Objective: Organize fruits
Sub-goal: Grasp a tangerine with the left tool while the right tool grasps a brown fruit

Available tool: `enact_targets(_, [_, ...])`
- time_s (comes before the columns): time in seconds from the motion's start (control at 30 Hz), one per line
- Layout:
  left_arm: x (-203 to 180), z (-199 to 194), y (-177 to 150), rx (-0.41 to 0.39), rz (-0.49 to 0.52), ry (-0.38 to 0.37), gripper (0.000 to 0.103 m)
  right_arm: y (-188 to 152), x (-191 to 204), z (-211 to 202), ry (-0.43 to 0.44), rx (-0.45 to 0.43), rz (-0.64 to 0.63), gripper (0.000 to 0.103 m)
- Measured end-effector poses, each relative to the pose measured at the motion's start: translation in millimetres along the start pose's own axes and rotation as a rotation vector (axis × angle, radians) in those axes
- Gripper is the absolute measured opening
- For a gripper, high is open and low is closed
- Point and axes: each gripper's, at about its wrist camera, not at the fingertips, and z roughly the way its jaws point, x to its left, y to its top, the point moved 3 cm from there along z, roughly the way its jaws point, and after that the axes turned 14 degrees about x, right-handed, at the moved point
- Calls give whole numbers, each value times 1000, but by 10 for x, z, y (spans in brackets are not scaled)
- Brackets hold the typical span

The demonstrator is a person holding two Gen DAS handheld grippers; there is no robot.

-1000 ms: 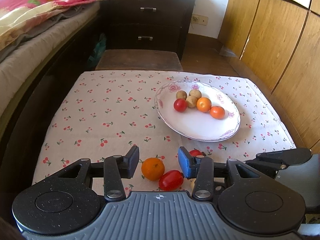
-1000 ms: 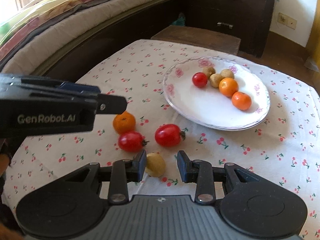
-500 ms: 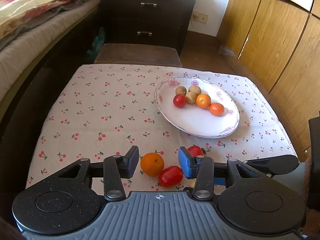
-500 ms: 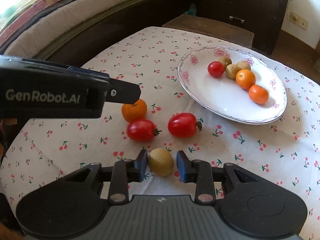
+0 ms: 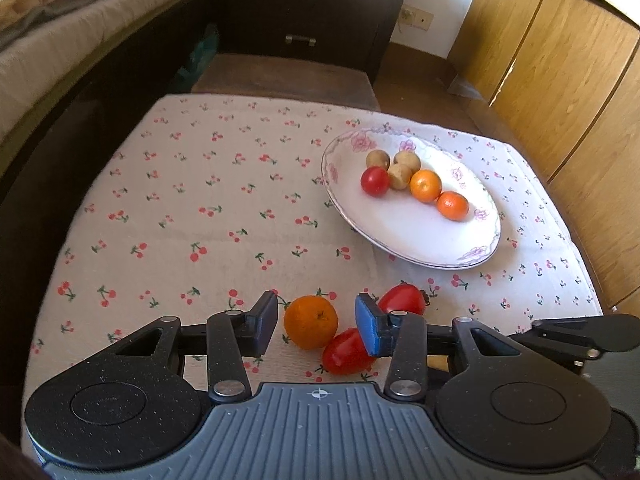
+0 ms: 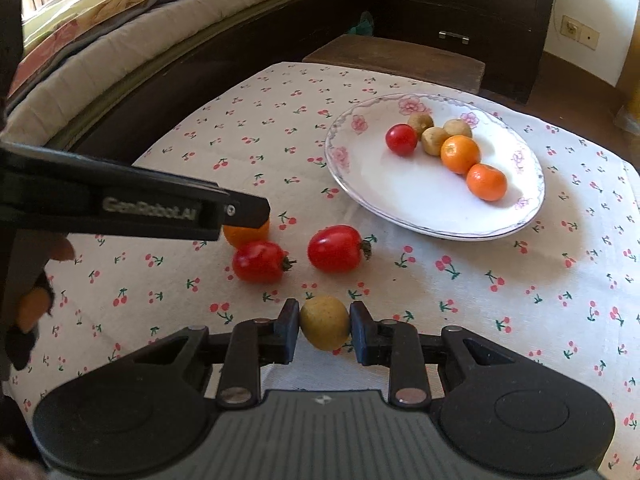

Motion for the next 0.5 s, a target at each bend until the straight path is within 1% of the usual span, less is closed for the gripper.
enact_targets(0.17, [2,121,39,23,-23,0,50,-16,-56,-31,1,-8,13,29])
enact_targets(0.33, [-13,218,49,40,-30,20,50,-22,-84,-50,-4,-13,20,29])
enact_targets(0.4, [-14,254,44,50,-37,25,46,-31,-91,-59,-9,-12,21,29])
enact_targets(0.5, [-4,256,45,44,-43,37,42,-39,-115,-67,-21,-12,28,29])
